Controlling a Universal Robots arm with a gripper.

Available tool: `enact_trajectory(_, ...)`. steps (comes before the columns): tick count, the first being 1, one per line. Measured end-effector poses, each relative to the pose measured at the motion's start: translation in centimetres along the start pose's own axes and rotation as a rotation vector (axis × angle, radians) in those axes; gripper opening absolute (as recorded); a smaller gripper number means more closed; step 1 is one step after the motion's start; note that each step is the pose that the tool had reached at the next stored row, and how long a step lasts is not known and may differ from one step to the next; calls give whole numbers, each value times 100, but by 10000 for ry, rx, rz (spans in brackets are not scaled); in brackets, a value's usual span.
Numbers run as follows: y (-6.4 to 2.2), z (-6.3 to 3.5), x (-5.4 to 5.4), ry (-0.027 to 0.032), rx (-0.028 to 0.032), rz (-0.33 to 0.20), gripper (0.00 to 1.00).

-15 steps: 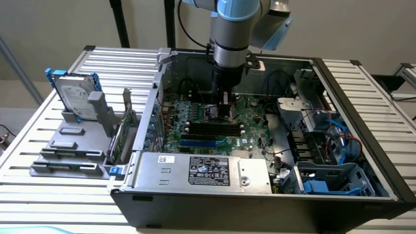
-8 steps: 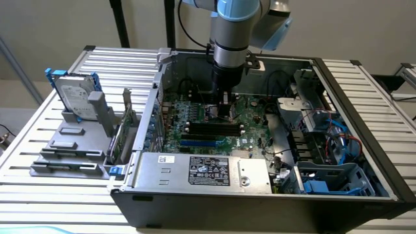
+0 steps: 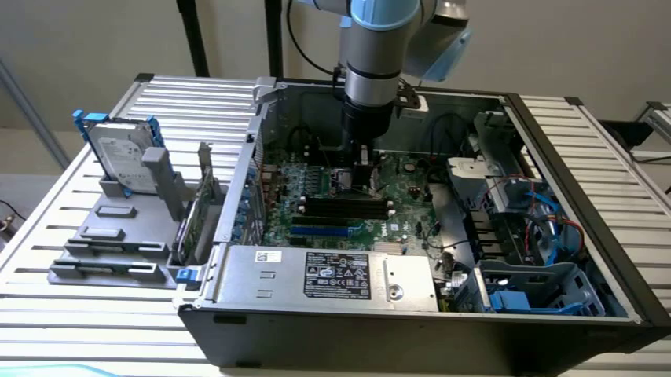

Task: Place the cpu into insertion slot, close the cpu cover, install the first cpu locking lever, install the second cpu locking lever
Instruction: 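Place the cpu into insertion slot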

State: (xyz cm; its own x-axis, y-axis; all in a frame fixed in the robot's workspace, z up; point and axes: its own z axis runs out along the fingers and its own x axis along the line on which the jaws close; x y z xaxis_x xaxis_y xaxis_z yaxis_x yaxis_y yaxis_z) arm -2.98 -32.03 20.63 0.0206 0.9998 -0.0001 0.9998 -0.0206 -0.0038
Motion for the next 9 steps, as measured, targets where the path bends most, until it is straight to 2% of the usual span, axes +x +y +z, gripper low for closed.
enact_trajectory(4,-21,-131,-3,12,3,1,62)
enact_trajectory(5,-38,-153,-5,13,3,1,60)
enact_trajectory(7,-91,-183,-10,17,2,-1,47)
enact_trajectory(8,-131,-194,-15,20,2,-1,47)
enact_trajectory(9,-178,-203,-20,21,1,0,42)
